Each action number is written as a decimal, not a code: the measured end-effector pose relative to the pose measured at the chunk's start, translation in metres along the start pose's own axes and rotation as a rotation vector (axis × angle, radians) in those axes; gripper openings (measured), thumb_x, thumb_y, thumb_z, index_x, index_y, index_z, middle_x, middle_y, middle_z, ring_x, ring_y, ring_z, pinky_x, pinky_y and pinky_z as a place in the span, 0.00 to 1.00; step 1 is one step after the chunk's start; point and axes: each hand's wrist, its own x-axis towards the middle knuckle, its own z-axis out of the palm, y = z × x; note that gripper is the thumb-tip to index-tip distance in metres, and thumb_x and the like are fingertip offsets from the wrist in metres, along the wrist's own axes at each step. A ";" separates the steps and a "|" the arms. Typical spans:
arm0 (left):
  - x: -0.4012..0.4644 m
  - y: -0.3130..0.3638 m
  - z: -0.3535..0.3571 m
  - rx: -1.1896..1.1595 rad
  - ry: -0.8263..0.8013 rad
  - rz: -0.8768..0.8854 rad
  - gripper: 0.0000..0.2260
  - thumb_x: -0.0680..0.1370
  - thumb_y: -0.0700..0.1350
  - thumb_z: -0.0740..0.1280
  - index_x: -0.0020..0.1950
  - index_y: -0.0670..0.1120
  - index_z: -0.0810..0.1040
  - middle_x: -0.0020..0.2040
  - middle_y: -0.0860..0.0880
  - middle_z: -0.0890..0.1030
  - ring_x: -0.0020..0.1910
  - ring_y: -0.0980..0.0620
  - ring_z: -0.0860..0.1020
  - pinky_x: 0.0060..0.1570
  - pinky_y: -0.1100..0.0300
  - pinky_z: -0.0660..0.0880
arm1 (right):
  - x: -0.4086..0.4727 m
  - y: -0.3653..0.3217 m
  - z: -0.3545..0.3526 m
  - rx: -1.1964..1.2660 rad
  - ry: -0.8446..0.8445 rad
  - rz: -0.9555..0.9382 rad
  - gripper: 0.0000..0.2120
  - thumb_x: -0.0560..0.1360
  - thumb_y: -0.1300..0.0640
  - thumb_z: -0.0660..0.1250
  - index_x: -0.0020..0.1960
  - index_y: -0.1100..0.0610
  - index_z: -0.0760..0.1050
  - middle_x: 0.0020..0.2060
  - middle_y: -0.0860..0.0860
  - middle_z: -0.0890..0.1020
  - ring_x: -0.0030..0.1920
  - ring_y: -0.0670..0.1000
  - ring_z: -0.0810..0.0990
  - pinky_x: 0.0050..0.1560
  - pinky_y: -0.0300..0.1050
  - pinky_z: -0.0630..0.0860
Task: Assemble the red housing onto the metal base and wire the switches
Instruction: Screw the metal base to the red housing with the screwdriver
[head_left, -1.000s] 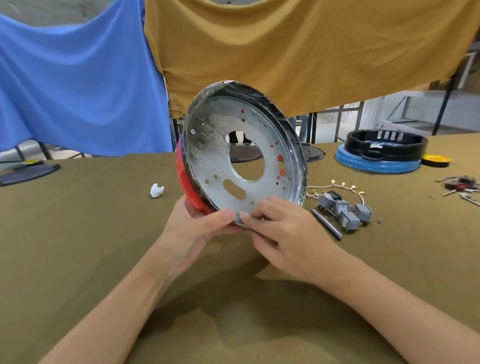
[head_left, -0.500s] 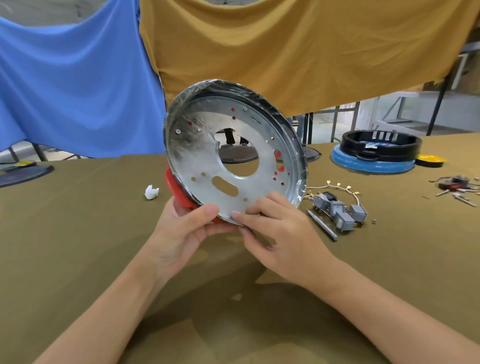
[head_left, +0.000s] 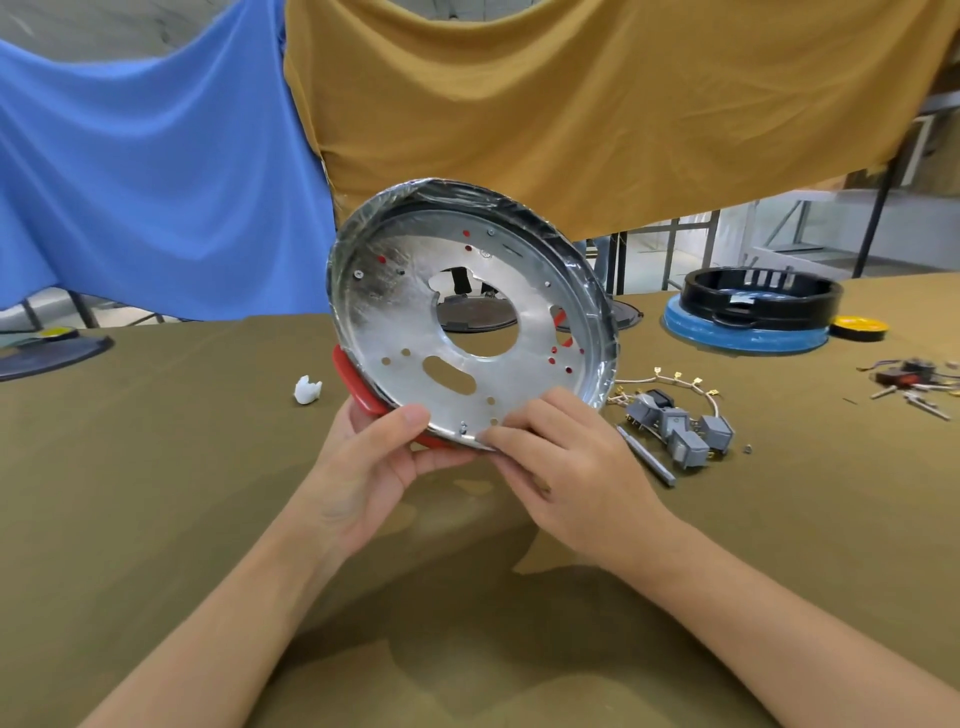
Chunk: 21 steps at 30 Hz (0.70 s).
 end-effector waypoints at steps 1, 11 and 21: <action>0.000 0.000 0.000 -0.005 0.008 -0.007 0.19 0.72 0.44 0.69 0.63 0.51 0.81 0.62 0.39 0.82 0.58 0.36 0.81 0.50 0.45 0.82 | 0.000 0.000 0.000 -0.010 -0.004 -0.019 0.04 0.75 0.64 0.72 0.49 0.63 0.84 0.41 0.55 0.83 0.40 0.55 0.78 0.41 0.48 0.77; 0.005 -0.006 -0.002 -0.119 0.025 -0.159 0.33 0.72 0.38 0.66 0.77 0.42 0.63 0.71 0.37 0.74 0.66 0.36 0.76 0.58 0.47 0.78 | 0.003 0.012 0.003 -0.185 -0.093 -0.147 0.07 0.71 0.69 0.74 0.48 0.62 0.84 0.41 0.54 0.83 0.39 0.54 0.78 0.36 0.50 0.76; 0.006 -0.012 0.001 -0.056 0.197 -0.155 0.23 0.75 0.39 0.67 0.70 0.44 0.73 0.64 0.42 0.81 0.58 0.43 0.82 0.53 0.56 0.81 | 0.006 0.013 0.003 -0.115 -0.151 -0.013 0.08 0.70 0.68 0.74 0.49 0.62 0.84 0.40 0.55 0.82 0.40 0.56 0.79 0.40 0.52 0.78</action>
